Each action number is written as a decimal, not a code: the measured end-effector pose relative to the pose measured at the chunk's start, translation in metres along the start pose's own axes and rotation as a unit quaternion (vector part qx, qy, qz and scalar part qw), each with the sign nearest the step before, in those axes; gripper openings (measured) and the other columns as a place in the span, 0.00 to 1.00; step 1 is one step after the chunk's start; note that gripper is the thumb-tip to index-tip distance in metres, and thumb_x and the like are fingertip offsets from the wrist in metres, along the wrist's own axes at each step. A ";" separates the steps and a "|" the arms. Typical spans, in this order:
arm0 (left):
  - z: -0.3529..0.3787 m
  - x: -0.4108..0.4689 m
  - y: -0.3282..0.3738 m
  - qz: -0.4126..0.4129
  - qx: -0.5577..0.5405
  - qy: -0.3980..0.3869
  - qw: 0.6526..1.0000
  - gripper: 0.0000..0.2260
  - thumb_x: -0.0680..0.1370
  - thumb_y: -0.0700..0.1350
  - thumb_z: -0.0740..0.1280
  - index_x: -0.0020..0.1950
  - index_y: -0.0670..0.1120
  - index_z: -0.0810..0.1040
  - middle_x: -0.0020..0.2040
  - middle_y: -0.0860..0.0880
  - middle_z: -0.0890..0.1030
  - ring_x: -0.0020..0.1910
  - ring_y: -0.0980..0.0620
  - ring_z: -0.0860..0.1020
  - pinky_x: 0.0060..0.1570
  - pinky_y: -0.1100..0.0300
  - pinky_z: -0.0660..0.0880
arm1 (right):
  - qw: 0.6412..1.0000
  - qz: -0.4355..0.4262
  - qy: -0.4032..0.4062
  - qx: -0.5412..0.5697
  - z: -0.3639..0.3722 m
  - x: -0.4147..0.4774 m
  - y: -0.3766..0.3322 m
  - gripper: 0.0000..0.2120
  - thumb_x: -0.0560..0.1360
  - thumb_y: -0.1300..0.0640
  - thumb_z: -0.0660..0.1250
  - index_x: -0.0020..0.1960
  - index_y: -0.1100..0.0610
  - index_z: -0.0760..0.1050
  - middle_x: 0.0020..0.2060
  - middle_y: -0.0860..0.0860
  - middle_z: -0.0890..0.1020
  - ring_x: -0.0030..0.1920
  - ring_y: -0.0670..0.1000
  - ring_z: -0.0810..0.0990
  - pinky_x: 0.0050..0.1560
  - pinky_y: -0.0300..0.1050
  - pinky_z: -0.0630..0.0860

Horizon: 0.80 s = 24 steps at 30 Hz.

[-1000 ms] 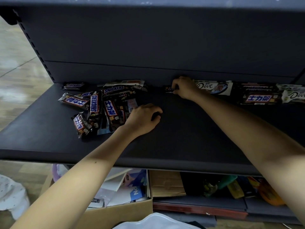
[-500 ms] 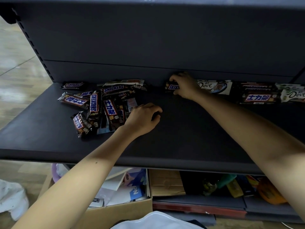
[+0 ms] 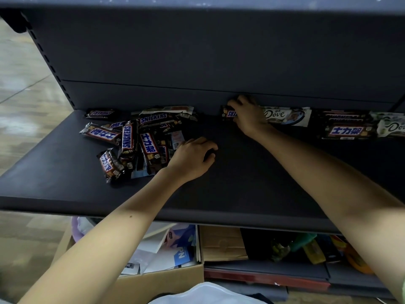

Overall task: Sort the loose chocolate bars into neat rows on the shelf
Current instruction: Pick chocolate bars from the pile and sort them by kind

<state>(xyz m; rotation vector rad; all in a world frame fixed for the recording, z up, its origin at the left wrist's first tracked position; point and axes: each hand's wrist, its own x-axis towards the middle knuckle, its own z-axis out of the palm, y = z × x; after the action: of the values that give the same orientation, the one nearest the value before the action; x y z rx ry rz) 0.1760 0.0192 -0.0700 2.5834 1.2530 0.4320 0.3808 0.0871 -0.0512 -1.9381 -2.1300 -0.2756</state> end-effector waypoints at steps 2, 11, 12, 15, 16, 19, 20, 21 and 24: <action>0.000 0.000 0.000 -0.002 -0.001 0.001 1.000 0.14 0.79 0.48 0.58 0.64 0.51 0.73 0.63 0.51 0.74 0.62 0.50 0.72 0.63 0.54 0.67 | 1.000 0.003 -0.001 0.007 -0.001 -0.001 0.000 0.23 0.74 0.64 0.64 0.68 0.59 0.67 0.65 0.59 0.68 0.66 0.61 0.64 0.61 0.55 0.70; -0.018 -0.001 -0.001 -0.005 -0.019 -0.037 0.999 0.13 0.79 0.48 0.59 0.62 0.49 0.74 0.64 0.51 0.74 0.63 0.51 0.72 0.61 0.55 0.70 | 0.987 -0.092 -0.024 0.131 -0.005 0.004 -0.051 0.19 0.75 0.55 0.66 0.64 0.56 0.70 0.63 0.53 0.69 0.61 0.54 0.70 0.55 0.45 0.70; -0.022 -0.004 -0.002 -0.007 -0.015 -0.028 0.999 0.13 0.79 0.48 0.59 0.62 0.50 0.75 0.64 0.51 0.74 0.62 0.51 0.72 0.60 0.55 0.71 | 0.986 -0.097 -0.021 0.136 -0.004 0.007 -0.058 0.19 0.75 0.54 0.66 0.65 0.55 0.70 0.64 0.52 0.69 0.61 0.54 0.71 0.54 0.45 0.71; -0.033 -0.012 -0.008 -0.026 -0.009 0.012 1.000 0.12 0.79 0.48 0.60 0.61 0.50 0.76 0.62 0.51 0.75 0.60 0.51 0.73 0.57 0.56 0.71 | 0.985 -0.108 -0.032 0.133 -0.002 0.018 -0.076 0.23 0.75 0.53 0.65 0.69 0.54 0.66 0.68 0.51 0.67 0.65 0.53 0.69 0.57 0.46 0.71; -0.035 -0.016 -0.011 -0.028 -0.014 0.026 0.999 0.12 0.78 0.47 0.61 0.60 0.50 0.76 0.62 0.51 0.76 0.59 0.51 0.74 0.56 0.56 0.72 | 0.985 -0.104 -0.051 0.128 -0.001 0.022 -0.082 0.26 0.75 0.52 0.66 0.71 0.54 0.63 0.70 0.51 0.65 0.68 0.54 0.67 0.60 0.47 0.69; -0.042 -0.027 -0.016 -0.028 -0.023 0.068 0.997 0.11 0.77 0.47 0.61 0.57 0.51 0.78 0.59 0.52 0.78 0.57 0.50 0.76 0.54 0.53 0.74 | 0.983 -0.078 -0.077 0.150 0.004 0.032 -0.095 0.26 0.76 0.53 0.66 0.71 0.56 0.64 0.69 0.54 0.69 0.68 0.55 0.68 0.64 0.47 0.67; -0.043 -0.031 -0.019 -0.029 -0.025 0.081 0.996 0.12 0.76 0.47 0.61 0.57 0.51 0.79 0.59 0.52 0.78 0.56 0.50 0.77 0.53 0.52 0.75 | 0.982 -0.067 -0.060 0.169 0.007 0.034 -0.097 0.22 0.76 0.54 0.65 0.69 0.57 0.69 0.66 0.55 0.73 0.65 0.55 0.71 0.62 0.47 0.69; -0.044 -0.035 -0.020 -0.034 -0.028 0.091 0.995 0.11 0.76 0.47 0.62 0.56 0.51 0.79 0.58 0.52 0.79 0.56 0.50 0.77 0.52 0.52 0.75 | 0.980 -0.058 -0.033 0.188 0.008 0.036 -0.099 0.18 0.77 0.55 0.64 0.65 0.58 0.73 0.62 0.56 0.77 0.61 0.55 0.75 0.59 0.46 0.71; -0.046 -0.043 -0.026 -0.043 -0.035 0.116 0.992 0.10 0.76 0.45 0.63 0.55 0.51 0.80 0.56 0.53 0.80 0.54 0.51 0.78 0.51 0.52 0.76 | 0.971 -0.032 0.029 0.234 0.008 0.035 -0.098 0.12 0.78 0.57 0.61 0.57 0.60 0.79 0.53 0.55 0.82 0.52 0.50 0.80 0.48 0.40 0.72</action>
<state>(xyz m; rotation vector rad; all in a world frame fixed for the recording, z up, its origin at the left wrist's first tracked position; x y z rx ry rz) 0.1153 0.0045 -0.0431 2.4648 1.3893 0.7644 0.2797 0.1131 -0.0449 -1.5724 -1.9959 0.1482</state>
